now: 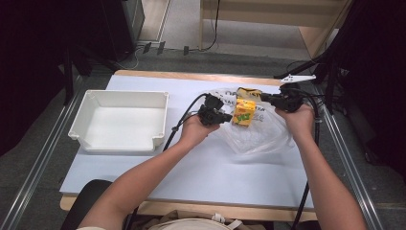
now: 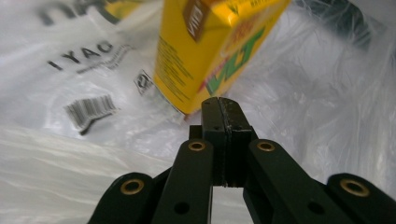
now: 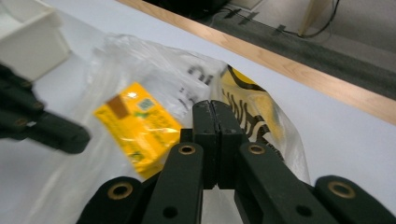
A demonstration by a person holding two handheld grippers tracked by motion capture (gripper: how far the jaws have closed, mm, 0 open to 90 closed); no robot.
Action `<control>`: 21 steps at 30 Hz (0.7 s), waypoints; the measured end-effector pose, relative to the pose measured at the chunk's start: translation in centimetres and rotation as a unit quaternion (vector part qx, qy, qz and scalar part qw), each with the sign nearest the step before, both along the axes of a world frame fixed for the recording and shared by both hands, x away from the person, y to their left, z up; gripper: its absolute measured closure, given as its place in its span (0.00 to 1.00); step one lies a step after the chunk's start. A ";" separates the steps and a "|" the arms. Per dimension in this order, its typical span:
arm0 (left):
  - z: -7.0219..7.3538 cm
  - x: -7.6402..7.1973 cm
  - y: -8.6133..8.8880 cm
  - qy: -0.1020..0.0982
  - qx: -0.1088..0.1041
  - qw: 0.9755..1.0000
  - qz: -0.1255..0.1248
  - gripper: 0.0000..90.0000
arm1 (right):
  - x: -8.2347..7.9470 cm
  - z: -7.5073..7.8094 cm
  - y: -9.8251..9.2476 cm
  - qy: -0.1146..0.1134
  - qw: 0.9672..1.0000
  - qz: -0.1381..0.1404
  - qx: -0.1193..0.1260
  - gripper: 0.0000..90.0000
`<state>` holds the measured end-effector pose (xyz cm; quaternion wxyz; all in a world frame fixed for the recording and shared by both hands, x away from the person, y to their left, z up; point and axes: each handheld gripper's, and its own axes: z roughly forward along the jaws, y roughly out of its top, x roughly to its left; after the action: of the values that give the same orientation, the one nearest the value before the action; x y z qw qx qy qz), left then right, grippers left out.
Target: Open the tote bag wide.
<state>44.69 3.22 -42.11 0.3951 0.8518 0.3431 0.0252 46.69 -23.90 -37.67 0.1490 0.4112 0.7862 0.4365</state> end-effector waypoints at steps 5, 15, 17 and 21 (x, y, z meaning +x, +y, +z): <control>-1.4 -0.3 -0.7 0.009 0.005 1.000 -0.003 1.00 | 1.5 -2.0 -0.3 0.019 1.000 -0.013 -0.004 1.00; -3.9 -0.8 -0.4 0.027 0.019 0.999 -0.006 1.00 | 3.6 -7.4 -0.4 0.069 0.997 -0.029 -0.013 1.00; -4.2 -0.9 -0.2 0.027 0.020 0.999 -0.006 1.00 | 3.6 -7.8 -0.3 0.069 0.997 -0.023 -0.017 1.00; -4.5 -1.2 0.0 0.030 0.024 0.999 -0.010 1.00 | 4.0 -9.3 0.3 0.086 0.995 -0.019 -0.035 1.00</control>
<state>43.50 3.24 -46.66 0.3642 0.8649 0.3454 0.0034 50.69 -23.62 -47.01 0.1037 0.4568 0.8030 0.3686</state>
